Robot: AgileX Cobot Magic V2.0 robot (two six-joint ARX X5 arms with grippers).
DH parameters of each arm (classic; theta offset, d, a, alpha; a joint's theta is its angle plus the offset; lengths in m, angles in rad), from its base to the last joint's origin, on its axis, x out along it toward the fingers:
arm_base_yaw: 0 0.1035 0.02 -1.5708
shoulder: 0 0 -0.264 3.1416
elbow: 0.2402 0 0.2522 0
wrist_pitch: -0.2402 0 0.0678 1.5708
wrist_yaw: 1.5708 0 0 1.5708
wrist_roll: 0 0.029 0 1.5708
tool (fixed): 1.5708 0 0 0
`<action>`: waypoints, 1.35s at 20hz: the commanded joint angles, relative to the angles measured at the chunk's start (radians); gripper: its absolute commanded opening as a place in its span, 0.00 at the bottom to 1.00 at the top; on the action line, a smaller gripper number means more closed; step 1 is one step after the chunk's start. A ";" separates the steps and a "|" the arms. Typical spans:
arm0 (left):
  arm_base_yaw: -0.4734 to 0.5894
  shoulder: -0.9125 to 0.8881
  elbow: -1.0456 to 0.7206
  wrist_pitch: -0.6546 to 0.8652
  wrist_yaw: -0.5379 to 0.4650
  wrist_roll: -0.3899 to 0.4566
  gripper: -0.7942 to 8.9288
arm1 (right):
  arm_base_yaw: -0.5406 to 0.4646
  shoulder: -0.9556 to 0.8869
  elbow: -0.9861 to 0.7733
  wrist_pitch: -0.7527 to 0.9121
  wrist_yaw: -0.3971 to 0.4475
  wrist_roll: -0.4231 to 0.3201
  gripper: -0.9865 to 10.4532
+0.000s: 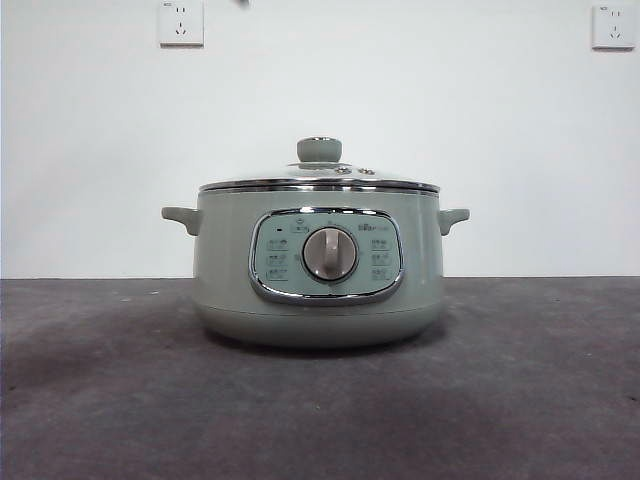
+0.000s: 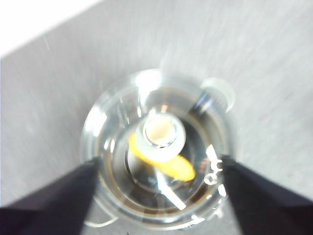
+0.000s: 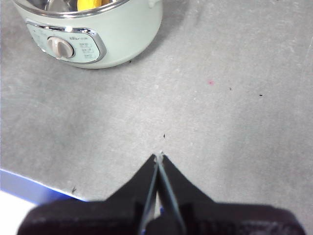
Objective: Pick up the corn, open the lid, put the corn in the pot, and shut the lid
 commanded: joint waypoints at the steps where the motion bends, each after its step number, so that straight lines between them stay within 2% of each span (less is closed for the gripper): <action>1: -0.007 -0.096 -0.003 0.000 0.004 0.013 0.08 | 0.001 -0.002 -0.009 0.001 0.002 0.011 0.07; 8: -0.015 -0.351 -0.003 0.001 0.002 0.001 0.08 | 0.001 -0.001 -0.009 -0.002 0.005 0.011 0.07; 14: -0.016 -0.402 -0.003 0.000 0.003 0.005 0.08 | 0.001 -0.001 -0.009 -0.002 0.005 0.011 0.07; 16: 0.013 -0.410 -0.012 0.000 -0.049 0.137 0.08 | 0.001 -0.001 -0.009 -0.001 0.005 0.011 0.07; 18: 0.077 -0.455 -0.085 0.000 -0.062 0.131 0.08 | 0.001 -0.001 -0.009 -0.002 0.007 0.011 0.07; 21: 0.206 -0.618 -0.420 0.020 -0.038 0.109 0.08 | 0.001 -0.001 -0.009 -0.002 0.009 0.011 0.07; 22: 0.264 -0.706 -0.602 0.096 -0.031 0.109 0.08 | 0.001 -0.001 -0.009 -0.001 0.009 0.011 0.07; 25: 0.424 -0.988 -1.152 0.477 0.044 0.084 0.08 | 0.001 -0.001 -0.009 -0.002 0.009 0.011 0.07; 27: 0.506 -1.182 -1.521 0.777 0.047 0.057 0.08 | 0.001 -0.001 -0.009 -0.002 0.009 0.011 0.07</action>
